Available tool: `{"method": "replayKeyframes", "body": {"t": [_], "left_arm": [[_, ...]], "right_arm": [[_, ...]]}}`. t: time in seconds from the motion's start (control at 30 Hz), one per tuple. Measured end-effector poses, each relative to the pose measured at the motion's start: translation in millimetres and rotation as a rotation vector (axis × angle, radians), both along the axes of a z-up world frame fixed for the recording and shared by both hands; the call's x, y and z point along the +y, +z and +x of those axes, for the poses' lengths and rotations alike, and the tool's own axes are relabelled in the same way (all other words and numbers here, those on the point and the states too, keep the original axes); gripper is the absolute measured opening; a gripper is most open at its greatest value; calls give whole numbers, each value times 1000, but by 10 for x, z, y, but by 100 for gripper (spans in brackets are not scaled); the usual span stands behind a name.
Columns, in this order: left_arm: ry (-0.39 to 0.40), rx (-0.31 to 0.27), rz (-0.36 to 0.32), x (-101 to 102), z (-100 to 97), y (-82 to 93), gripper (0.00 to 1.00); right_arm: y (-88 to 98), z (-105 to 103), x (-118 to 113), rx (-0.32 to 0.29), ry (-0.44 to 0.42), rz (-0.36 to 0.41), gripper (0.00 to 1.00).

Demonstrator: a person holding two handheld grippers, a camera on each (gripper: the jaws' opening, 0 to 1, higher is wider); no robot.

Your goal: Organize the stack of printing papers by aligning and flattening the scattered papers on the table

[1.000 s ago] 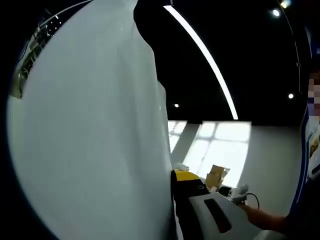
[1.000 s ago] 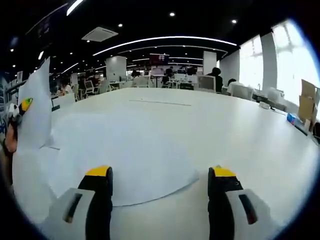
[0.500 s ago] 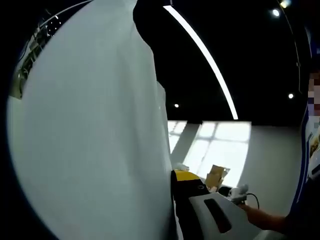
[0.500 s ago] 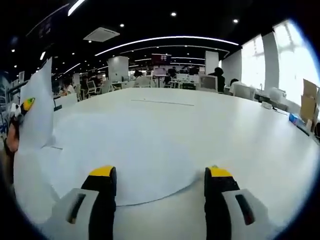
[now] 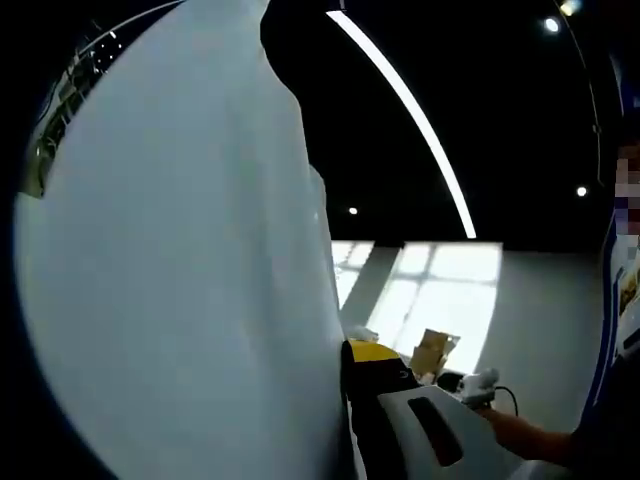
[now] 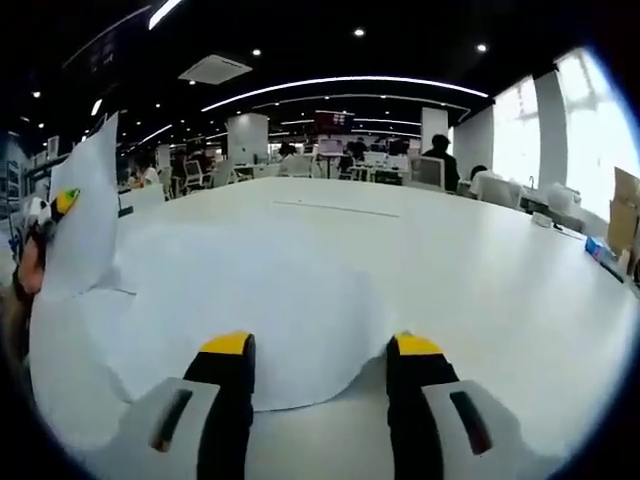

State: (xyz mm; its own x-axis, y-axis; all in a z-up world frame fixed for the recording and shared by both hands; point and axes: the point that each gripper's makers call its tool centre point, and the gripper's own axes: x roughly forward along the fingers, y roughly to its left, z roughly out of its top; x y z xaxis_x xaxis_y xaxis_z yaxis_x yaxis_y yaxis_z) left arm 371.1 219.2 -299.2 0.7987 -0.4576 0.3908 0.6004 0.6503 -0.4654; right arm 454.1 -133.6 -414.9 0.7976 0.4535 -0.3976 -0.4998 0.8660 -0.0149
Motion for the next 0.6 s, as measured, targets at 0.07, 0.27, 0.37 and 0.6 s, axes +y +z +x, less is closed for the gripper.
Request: {"method": "replayKeyframes", "body": {"t": [0.07, 0.27, 0.37, 0.6], "left_arm": [[0, 0, 0, 1, 3, -1, 6], [0, 1, 2, 2, 9, -5, 6], [0, 1, 3, 1, 11, -7, 6], [0, 0, 4, 6, 14, -9, 6]], "right_arm": [[5, -9, 20, -5, 8, -2, 44], [4, -18, 52, -14, 30, -9, 35], [4, -35, 81, -18, 44, -12, 30], [4, -27, 89, -26, 48, -18, 26]]}}
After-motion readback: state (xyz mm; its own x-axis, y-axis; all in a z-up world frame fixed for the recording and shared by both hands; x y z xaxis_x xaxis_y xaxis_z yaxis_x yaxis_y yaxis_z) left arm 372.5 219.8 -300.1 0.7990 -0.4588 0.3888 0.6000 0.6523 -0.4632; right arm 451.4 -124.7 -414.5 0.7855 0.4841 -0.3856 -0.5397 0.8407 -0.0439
